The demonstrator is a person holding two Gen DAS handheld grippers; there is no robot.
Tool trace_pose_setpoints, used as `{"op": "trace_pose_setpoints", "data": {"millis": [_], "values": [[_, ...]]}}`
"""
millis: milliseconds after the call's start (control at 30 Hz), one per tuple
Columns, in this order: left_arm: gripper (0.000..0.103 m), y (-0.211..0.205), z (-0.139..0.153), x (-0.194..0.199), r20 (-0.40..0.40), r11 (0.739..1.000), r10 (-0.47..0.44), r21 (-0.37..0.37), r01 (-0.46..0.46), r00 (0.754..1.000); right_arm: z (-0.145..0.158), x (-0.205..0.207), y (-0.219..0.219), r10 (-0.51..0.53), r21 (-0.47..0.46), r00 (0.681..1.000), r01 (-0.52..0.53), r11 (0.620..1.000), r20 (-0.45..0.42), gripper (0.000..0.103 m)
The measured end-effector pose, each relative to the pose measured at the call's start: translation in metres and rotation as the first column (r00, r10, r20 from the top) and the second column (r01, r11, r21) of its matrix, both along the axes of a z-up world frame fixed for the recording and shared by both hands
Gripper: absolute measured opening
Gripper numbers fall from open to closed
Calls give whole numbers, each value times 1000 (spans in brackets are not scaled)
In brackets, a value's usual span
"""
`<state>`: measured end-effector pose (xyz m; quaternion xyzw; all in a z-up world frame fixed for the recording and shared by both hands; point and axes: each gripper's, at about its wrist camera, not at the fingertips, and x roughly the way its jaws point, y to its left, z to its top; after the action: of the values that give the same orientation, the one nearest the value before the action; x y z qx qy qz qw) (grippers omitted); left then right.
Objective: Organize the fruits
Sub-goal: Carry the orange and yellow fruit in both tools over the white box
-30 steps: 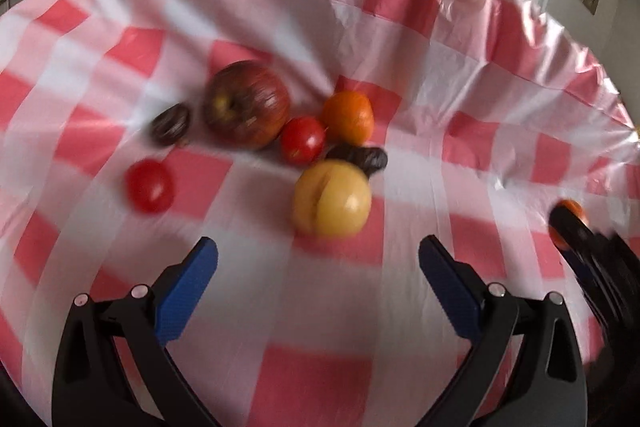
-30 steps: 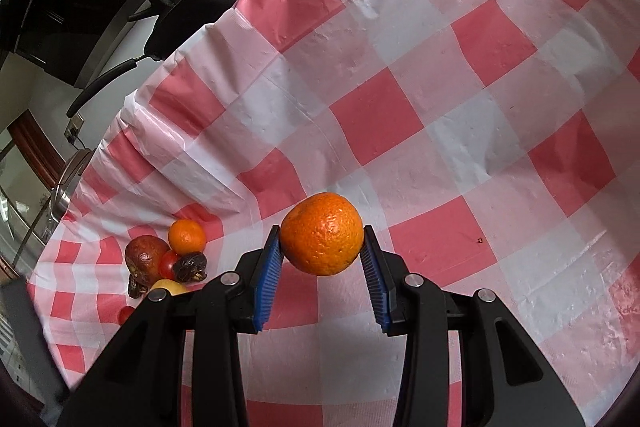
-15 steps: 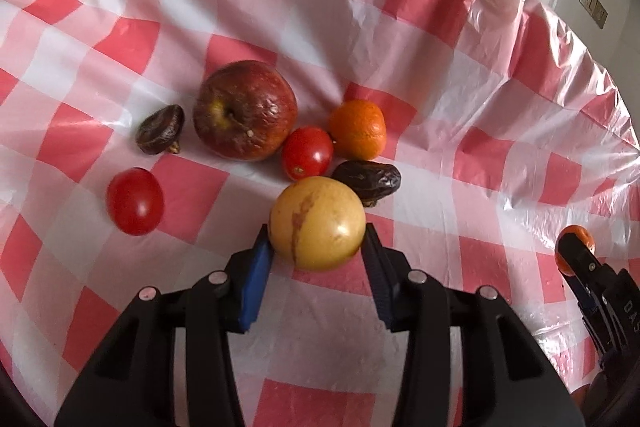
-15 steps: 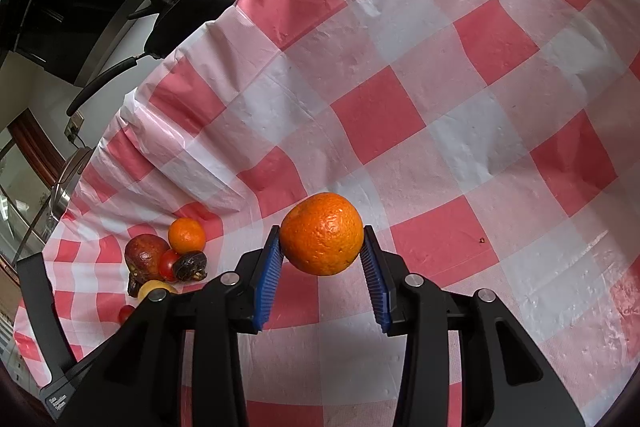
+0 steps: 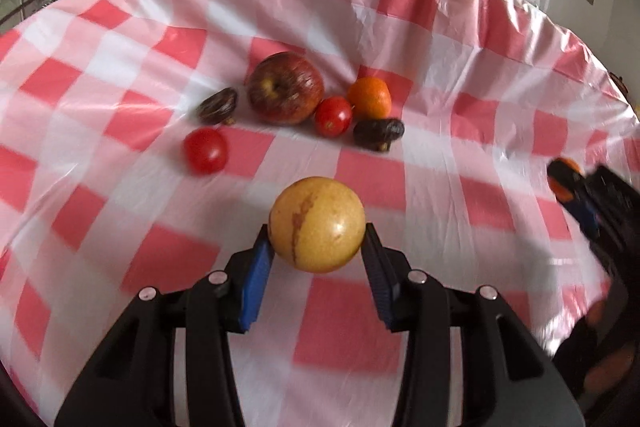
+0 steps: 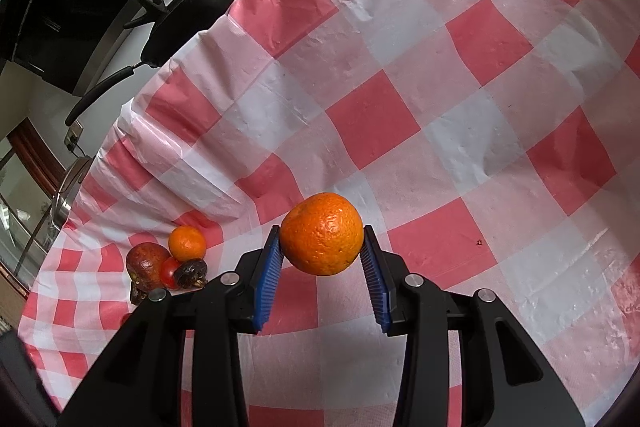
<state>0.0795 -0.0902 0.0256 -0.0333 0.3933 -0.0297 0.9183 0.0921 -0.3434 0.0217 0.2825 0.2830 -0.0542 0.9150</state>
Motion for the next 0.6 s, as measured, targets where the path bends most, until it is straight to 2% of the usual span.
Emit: {"op": "trace_pose_setpoints", "data": {"millis": [100, 400, 600], "values": [[45, 15, 3, -19, 5, 1000, 18, 6, -18, 1000, 0, 1, 0, 4, 2, 1000, -4, 1000, -3, 39], [45, 69, 6, -97, 34, 996, 86, 6, -86, 996, 0, 0, 10, 133, 13, 991, -133, 991, -15, 40], [45, 104, 0, -139, 32, 991, 133, 3, -133, 991, -2, -42, 46, 199, 23, 978, -197, 980, -68, 40]]}}
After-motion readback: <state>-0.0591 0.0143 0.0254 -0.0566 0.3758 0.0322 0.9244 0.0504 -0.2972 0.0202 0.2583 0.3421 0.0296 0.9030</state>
